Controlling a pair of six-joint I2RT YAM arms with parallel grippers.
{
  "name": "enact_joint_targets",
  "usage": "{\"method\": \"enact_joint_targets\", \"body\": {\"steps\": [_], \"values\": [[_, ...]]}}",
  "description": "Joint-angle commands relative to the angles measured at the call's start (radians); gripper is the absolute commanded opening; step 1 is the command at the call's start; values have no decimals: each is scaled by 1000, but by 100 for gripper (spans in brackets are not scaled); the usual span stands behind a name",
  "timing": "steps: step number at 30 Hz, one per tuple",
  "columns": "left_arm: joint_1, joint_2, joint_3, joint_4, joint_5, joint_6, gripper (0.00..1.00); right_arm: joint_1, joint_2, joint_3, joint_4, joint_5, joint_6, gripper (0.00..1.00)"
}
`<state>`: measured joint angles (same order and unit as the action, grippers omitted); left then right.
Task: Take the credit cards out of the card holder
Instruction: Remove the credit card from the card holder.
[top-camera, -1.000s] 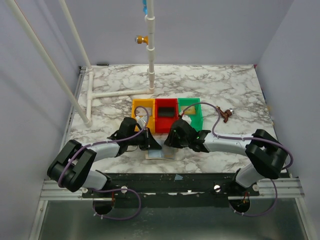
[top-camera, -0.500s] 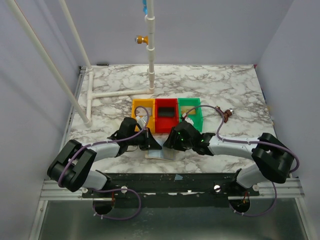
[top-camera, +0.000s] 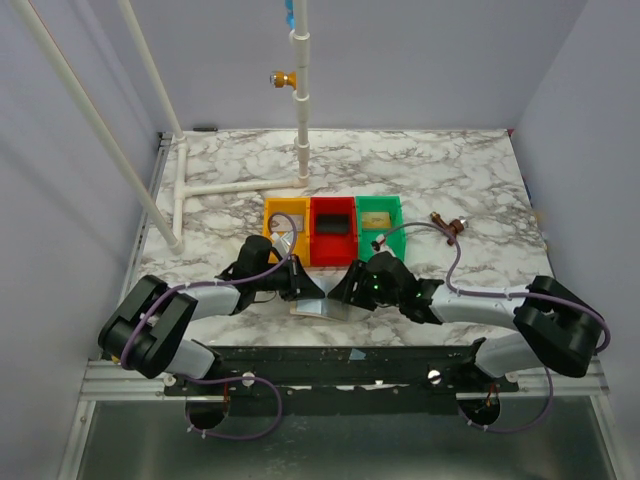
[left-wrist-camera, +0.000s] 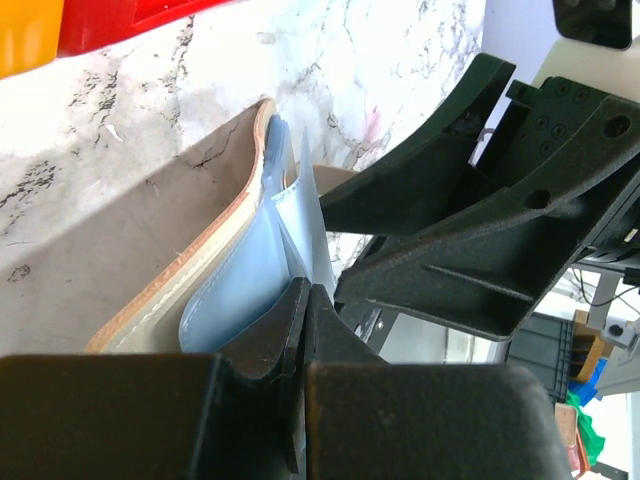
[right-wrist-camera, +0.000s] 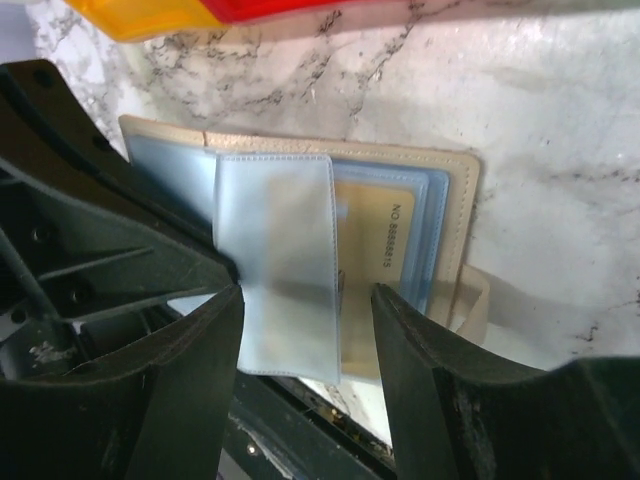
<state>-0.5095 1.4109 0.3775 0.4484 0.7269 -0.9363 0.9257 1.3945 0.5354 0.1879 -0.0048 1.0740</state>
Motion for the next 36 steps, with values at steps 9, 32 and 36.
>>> {"method": "enact_joint_targets", "body": {"steps": [9, 32, 36], "values": [[8, 2, -6, 52, 29, -10, 0, -5, -90, -104, 213, -81, 89, 42], [8, -43, 24, -74, -8, 62, 0, -13, -41, -48, 106, -37, 46, 5], [8, -50, 30, -102, -18, 75, 0, -13, -37, -34, 94, -44, 36, 0]]}}
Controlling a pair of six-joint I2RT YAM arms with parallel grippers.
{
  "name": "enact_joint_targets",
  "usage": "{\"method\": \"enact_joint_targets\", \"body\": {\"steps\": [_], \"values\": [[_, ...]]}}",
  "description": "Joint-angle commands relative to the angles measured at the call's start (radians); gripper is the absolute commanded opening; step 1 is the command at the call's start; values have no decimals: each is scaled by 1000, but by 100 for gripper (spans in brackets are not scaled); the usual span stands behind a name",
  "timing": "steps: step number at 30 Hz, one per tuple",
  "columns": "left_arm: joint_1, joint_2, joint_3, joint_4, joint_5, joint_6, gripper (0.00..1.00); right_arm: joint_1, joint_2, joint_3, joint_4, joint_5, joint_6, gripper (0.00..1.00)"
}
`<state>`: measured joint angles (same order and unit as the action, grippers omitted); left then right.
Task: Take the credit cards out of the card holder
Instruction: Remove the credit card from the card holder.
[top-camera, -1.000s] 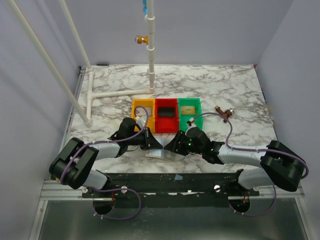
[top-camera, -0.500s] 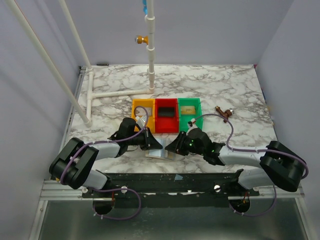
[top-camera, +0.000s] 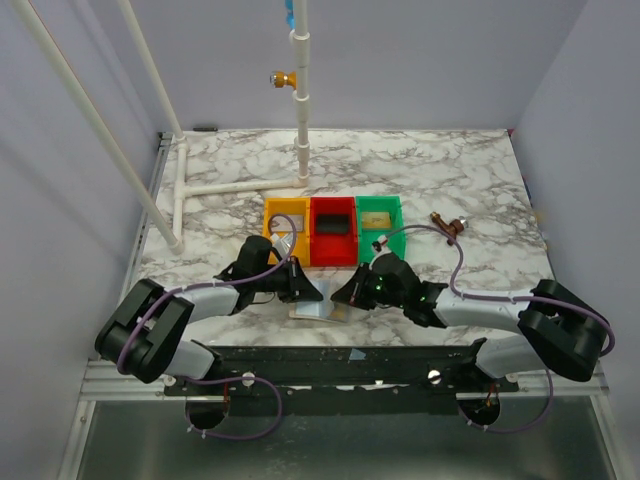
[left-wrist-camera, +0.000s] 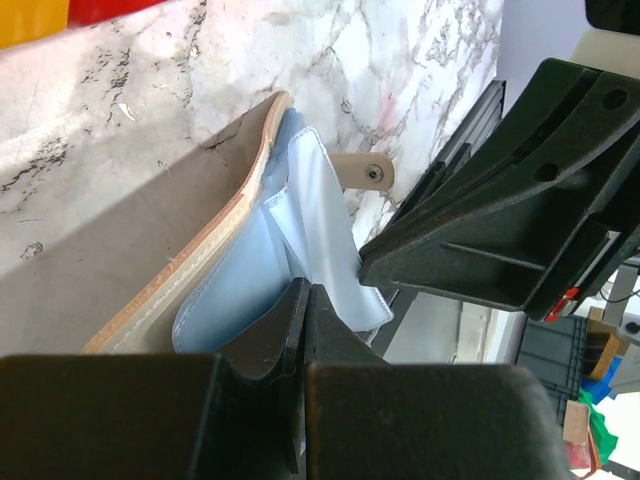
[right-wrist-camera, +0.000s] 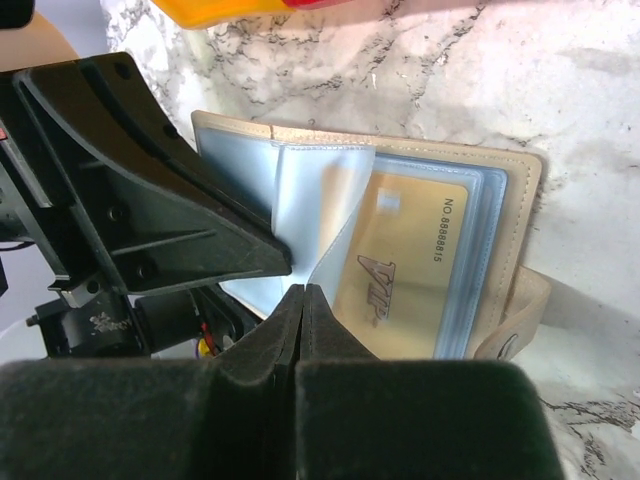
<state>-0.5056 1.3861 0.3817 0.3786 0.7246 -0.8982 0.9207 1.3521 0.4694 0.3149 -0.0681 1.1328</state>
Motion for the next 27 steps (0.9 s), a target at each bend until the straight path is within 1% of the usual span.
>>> {"method": "enact_joint_targets", "body": {"steps": [1, 6, 7, 10, 14, 21, 25, 27], "values": [[4, -28, 26, -37, -18, 40, 0, -7, 5, 35, -33, 16, -26, 1], [4, -44, 30, -70, -34, 59, 0, -8, 21, 45, -27, 3, -36, 1], [4, -47, 31, -74, -36, 61, 2, -8, 27, 46, -20, -4, -39, 1], [4, -55, 33, -92, -46, 69, 12, -8, 48, 51, 6, -20, -48, 1], [3, -78, 35, -126, -67, 87, 30, -8, 78, 67, 19, -30, -55, 1], [3, -156, 61, -258, -146, 138, 49, -8, 102, 108, 16, -40, -74, 1], [3, -237, 94, -387, -231, 180, 50, -8, 124, 135, -4, -31, -82, 1], [3, -269, 119, -462, -270, 212, 50, -8, 128, 159, -92, 12, -90, 1]]}}
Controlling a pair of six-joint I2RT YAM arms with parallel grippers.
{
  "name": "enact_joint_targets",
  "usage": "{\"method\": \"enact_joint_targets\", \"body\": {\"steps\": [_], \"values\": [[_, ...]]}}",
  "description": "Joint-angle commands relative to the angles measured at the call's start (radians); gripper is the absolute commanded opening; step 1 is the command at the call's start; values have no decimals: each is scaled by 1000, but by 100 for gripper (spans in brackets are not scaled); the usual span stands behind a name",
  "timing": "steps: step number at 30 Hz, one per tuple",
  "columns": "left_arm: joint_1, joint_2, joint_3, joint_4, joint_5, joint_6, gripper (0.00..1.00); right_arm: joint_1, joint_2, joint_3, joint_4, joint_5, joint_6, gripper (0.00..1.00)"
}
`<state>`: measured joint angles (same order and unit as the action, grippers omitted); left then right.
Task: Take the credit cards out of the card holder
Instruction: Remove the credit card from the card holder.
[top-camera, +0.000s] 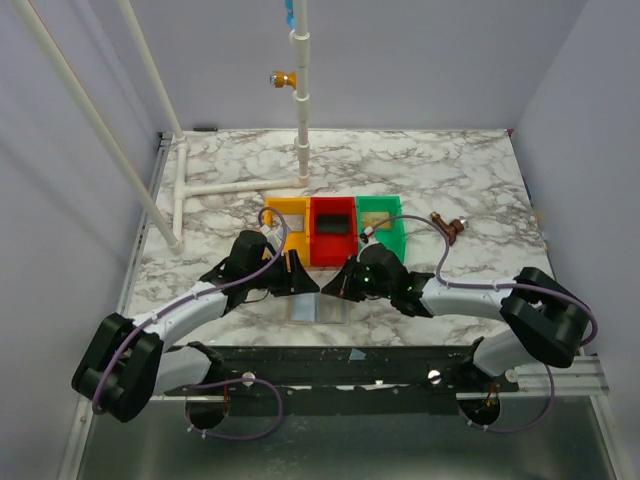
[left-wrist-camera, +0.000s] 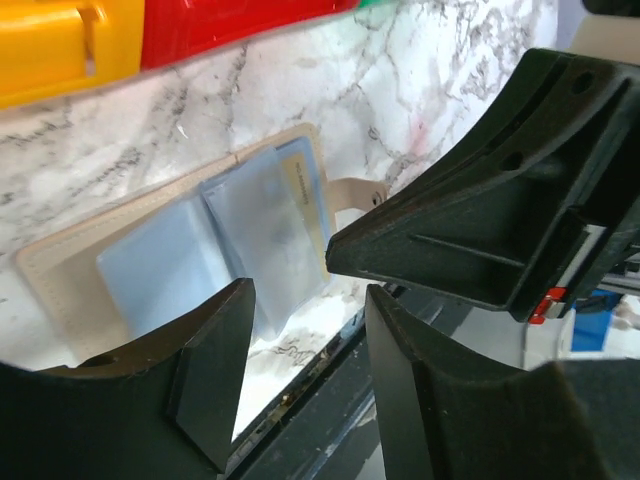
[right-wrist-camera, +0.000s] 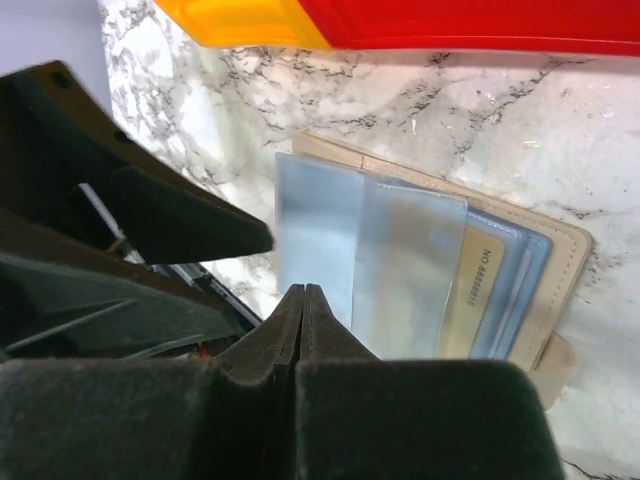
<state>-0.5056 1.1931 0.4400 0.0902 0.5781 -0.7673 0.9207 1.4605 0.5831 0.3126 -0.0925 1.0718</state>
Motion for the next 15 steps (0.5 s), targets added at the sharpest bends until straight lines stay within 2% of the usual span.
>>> {"method": "enact_joint_targets", "body": {"steps": [1, 3, 7, 9, 15], "values": [[1, -85, 69, -198, -135, 96, 50, -8, 18, 55, -129, 64, -23, 1], [-22, -79, 93, -253, -178, 130, 50, -9, 0, 52, -167, 104, -33, 1], [-78, -55, 99, -220, -176, 109, 45, -8, 11, 64, -235, 162, -36, 10], [-108, -20, 106, -179, -152, 86, 40, -8, 27, 62, -234, 152, -31, 15], [-144, 116, 86, 10, -64, 5, 30, -7, 44, 51, -217, 150, -24, 20]]}}
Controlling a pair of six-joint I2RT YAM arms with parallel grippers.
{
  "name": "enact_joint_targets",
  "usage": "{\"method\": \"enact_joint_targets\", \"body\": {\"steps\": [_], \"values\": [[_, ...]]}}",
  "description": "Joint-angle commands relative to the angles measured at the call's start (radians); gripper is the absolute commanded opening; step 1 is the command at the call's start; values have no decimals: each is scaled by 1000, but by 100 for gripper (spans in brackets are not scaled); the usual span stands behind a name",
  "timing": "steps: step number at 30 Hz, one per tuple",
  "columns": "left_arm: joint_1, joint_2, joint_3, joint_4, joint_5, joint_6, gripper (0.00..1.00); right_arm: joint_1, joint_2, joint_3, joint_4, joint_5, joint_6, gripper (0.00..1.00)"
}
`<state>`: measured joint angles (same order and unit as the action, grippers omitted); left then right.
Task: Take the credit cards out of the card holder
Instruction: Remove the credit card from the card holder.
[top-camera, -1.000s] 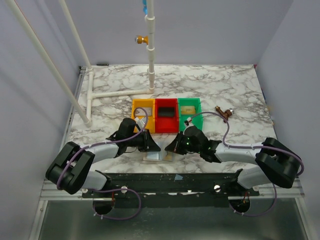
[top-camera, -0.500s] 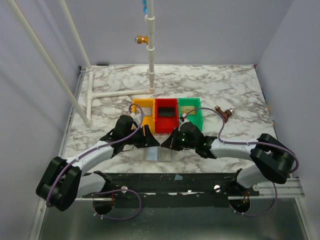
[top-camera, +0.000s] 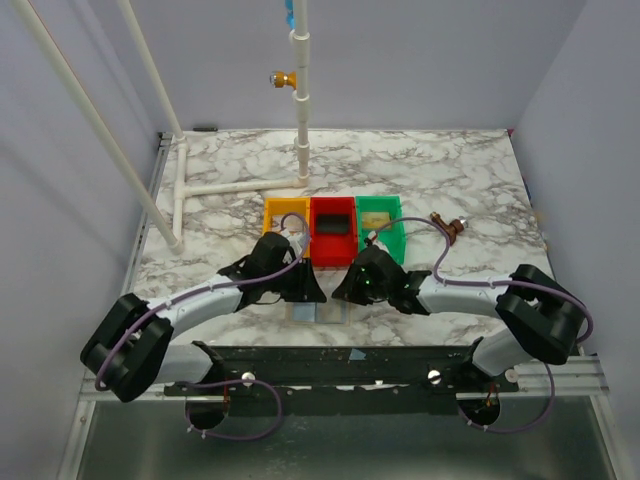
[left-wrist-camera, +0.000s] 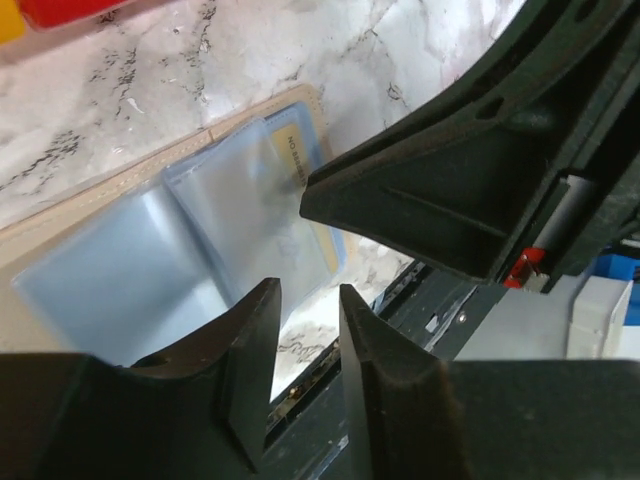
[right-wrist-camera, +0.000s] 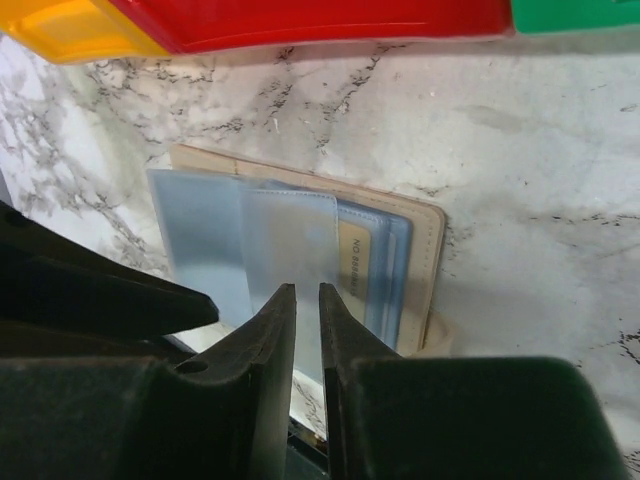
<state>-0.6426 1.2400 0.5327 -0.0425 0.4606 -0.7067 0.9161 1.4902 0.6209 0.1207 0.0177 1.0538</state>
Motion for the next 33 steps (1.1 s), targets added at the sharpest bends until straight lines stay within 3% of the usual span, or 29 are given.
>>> {"method": "enact_joint_targets", "body": {"steps": [1, 5, 20, 33], "values": [[-6, 89, -14, 170, 66, -64, 29, -3, 14, 11, -25, 43, -6, 20], [-5, 148, -33, 250, 93, -95, 26, -3, 22, 6, -22, 46, 1, 20], [40, 176, -41, 138, -23, -4, 17, -3, 56, 9, -4, 33, -2, 24], [46, 193, -59, 141, -39, 4, 12, -2, 60, 56, -32, 10, -62, 36]]}}
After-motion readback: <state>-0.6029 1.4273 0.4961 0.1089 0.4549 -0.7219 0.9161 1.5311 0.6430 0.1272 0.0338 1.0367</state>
